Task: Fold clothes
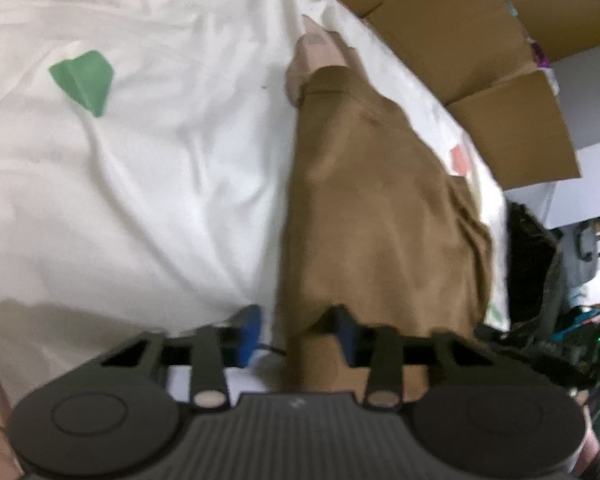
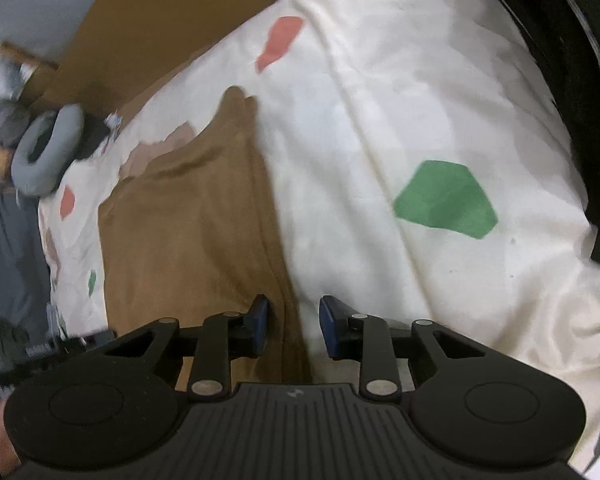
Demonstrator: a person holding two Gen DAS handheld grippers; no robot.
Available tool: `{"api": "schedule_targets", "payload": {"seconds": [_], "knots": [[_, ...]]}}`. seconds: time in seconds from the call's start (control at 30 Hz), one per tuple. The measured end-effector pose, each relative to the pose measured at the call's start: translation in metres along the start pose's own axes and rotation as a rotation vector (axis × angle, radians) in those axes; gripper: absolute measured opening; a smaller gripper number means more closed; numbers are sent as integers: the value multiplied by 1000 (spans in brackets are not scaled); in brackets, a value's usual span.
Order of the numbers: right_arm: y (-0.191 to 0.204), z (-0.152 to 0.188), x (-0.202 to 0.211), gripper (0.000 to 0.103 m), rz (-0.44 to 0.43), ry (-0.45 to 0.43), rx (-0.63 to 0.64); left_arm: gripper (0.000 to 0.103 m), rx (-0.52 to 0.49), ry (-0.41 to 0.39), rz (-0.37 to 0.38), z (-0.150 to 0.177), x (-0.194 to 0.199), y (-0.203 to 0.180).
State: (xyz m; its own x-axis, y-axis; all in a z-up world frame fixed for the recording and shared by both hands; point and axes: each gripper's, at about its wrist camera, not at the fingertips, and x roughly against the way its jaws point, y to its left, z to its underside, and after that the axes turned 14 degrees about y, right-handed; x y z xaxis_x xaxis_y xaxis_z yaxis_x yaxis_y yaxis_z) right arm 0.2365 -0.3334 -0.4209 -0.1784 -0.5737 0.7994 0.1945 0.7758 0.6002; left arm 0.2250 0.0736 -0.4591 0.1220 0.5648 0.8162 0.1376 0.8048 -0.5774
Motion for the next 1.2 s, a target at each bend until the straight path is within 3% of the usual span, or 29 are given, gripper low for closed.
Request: {"api": "schedule_targets", "payload": {"seconds": [0.17,0.2,0.27,0.33,0.43,0.53,0.7,1.03,1.2], "knots": [[7,-7,1,30,-12,-26,18,30,15,-1,6,-3,5,4],[9,-9,2,29,-23,-31,28,34,9,-4,6,-5,5,2],[15,-15,4,29,-48,-40,45,52,-13,-18,18,-10,6,-3],[20,-20,3,29,-46,-48,60,57,-36,-32,29,-15,7,-8],[24,-30,-4,29,-31,-49,66,57,-58,-43,23,-24,6,-10],[32,-42,-8,20,-2,-68,83,56,-43,-58,28,-34,7,-7],[50,-58,-7,16,52,-108,148,55,-29,-69,37,-46,6,-2],[67,-63,-11,8,137,-150,217,55,-81,-76,24,-61,3,-12],[67,-64,-16,7,157,-164,245,40,-76,-123,2,-77,7,-15]]}}
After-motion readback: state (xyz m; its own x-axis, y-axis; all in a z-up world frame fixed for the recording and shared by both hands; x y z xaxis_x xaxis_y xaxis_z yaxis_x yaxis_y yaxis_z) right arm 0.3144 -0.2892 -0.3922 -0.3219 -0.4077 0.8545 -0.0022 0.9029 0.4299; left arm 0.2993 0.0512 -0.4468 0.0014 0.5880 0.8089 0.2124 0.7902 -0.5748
